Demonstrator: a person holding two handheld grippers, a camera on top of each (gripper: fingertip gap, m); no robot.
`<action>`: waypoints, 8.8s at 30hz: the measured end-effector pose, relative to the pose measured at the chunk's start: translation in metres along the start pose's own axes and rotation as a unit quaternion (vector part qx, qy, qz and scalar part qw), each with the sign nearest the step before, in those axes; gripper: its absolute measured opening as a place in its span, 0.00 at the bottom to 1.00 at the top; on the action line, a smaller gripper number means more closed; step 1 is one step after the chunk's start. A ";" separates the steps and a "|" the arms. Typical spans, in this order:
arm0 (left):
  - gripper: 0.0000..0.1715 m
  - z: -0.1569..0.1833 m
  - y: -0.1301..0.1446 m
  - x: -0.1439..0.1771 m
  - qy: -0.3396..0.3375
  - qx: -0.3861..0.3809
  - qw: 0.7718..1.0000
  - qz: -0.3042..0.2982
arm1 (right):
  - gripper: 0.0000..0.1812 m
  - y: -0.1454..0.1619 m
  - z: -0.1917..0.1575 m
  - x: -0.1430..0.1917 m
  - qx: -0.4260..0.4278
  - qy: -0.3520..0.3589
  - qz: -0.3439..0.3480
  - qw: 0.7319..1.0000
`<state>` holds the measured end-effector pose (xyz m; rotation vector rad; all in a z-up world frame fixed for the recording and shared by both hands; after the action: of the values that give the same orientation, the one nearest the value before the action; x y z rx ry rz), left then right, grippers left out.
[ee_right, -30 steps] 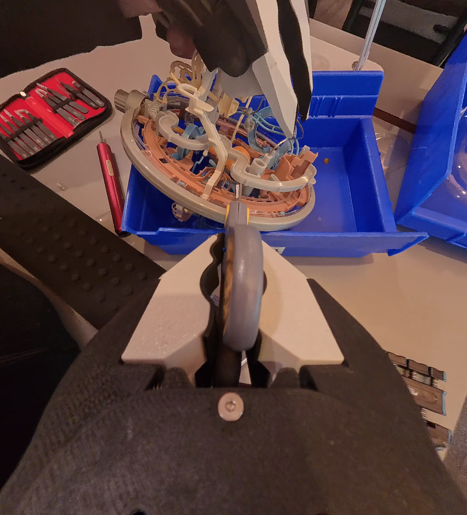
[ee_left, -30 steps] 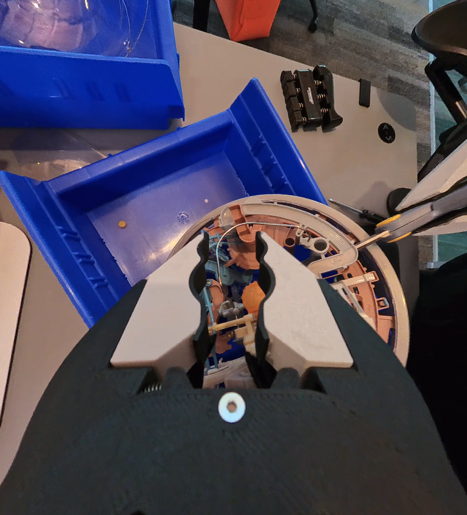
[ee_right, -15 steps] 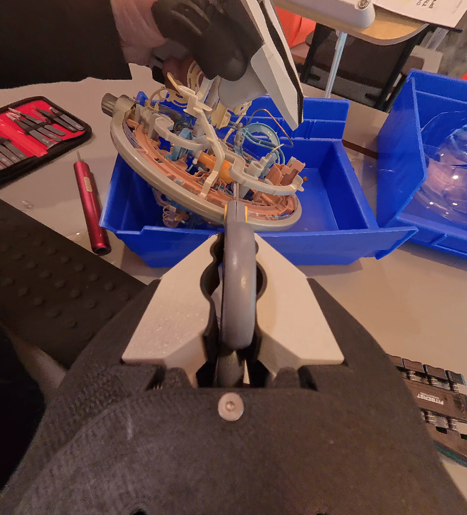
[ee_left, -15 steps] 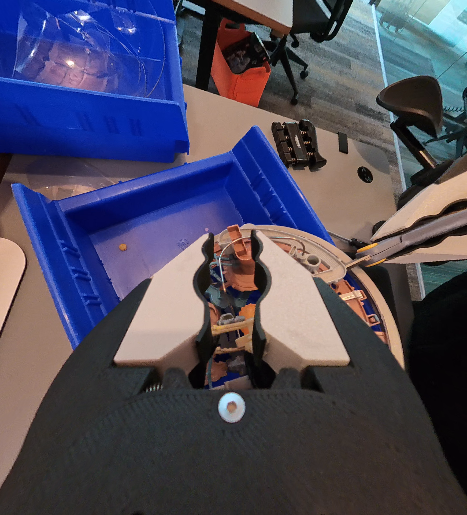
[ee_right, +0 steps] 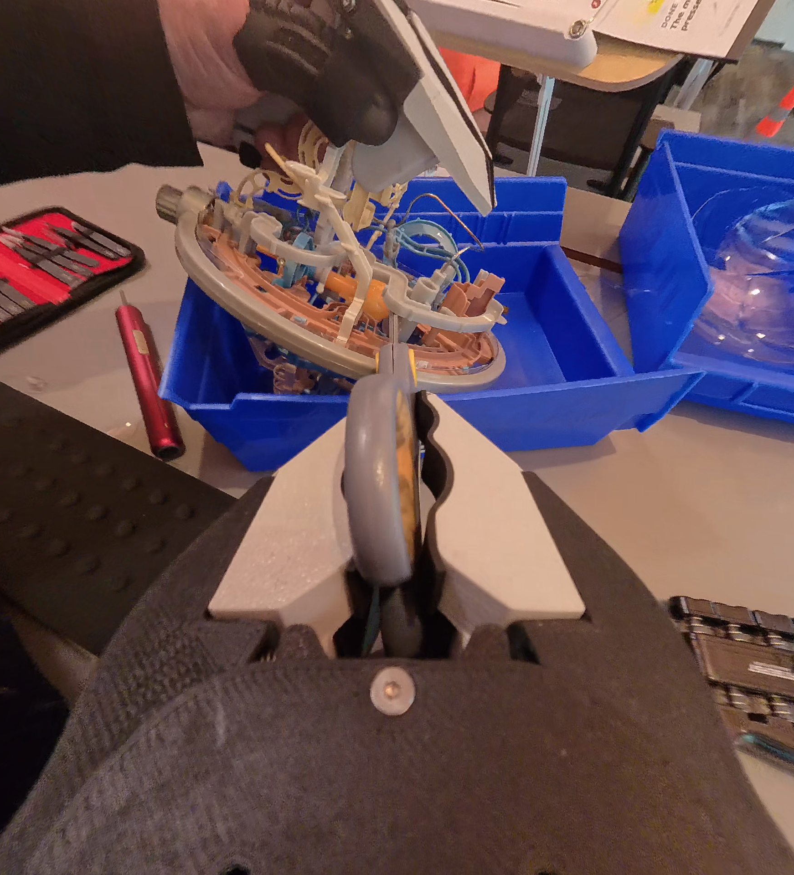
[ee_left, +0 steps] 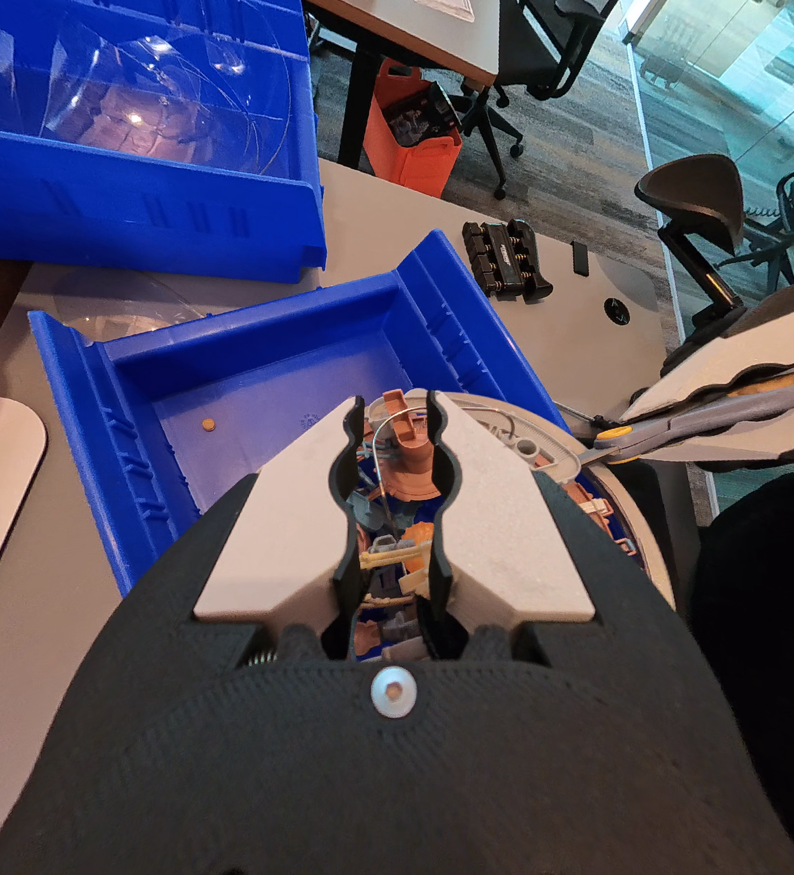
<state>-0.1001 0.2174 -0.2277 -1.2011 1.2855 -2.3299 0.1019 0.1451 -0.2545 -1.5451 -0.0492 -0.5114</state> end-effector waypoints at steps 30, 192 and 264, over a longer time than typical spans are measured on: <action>0.22 -0.006 0.008 0.010 0.009 0.057 0.996 0.063 | 0.07 0.031 0.006 -0.012 -0.357 -0.111 0.169 0.912; 0.09 0.136 0.066 0.039 -0.121 -0.259 0.954 -0.088 | 0.04 -0.093 -0.006 0.003 0.082 -0.234 0.097 0.964; 0.09 0.112 0.092 0.105 -0.118 -0.269 0.956 -0.019 | 0.04 -0.112 0.067 0.061 -0.019 -0.246 0.194 0.950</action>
<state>-0.1007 0.0387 -0.2100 -1.6077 1.8810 -1.8289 0.1370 0.1987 -0.1251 -1.6379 -0.1161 0.1913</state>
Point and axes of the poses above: each gripper's, where its closed fingertips meet, x back along the fingers, y out of its underside, z = x × y across the jaws, the point moved 7 cm from there along x, back along the fingers, and after that the axes turned 4 degrees about z, right-handed, at the moved point
